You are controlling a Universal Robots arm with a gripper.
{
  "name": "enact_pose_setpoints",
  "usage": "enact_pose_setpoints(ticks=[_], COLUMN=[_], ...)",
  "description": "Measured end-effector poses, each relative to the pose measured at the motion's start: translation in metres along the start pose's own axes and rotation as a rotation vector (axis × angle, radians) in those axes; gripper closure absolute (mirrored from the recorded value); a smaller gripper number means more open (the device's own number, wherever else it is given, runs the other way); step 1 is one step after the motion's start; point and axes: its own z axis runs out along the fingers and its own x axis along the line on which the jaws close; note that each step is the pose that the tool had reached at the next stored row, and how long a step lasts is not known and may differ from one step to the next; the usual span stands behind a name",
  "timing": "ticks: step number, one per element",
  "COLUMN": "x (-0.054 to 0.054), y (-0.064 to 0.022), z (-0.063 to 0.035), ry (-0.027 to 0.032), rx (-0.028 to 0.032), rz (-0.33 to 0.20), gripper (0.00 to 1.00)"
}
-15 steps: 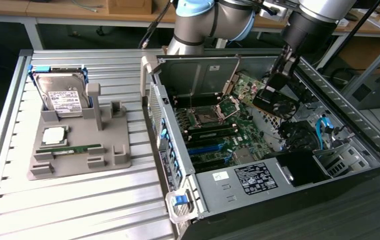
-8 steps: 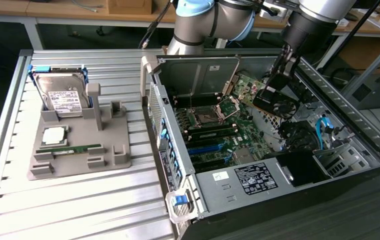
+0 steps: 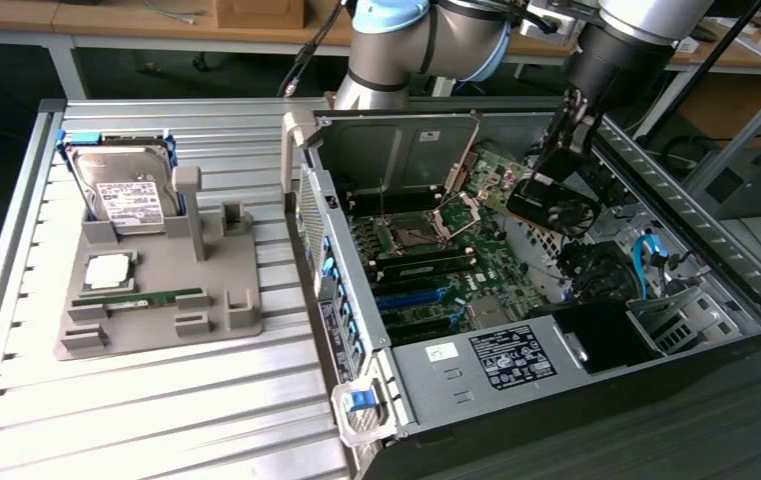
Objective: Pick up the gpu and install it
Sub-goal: 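Insert the gpu into the slot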
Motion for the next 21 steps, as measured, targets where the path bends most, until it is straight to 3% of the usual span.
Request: enact_pose_setpoints(ticks=[21], x=[0.0000], y=[0.0000], z=[0.0000], ry=[0.0037], rx=[0.0042], rz=[-0.092], gripper=[0.73])
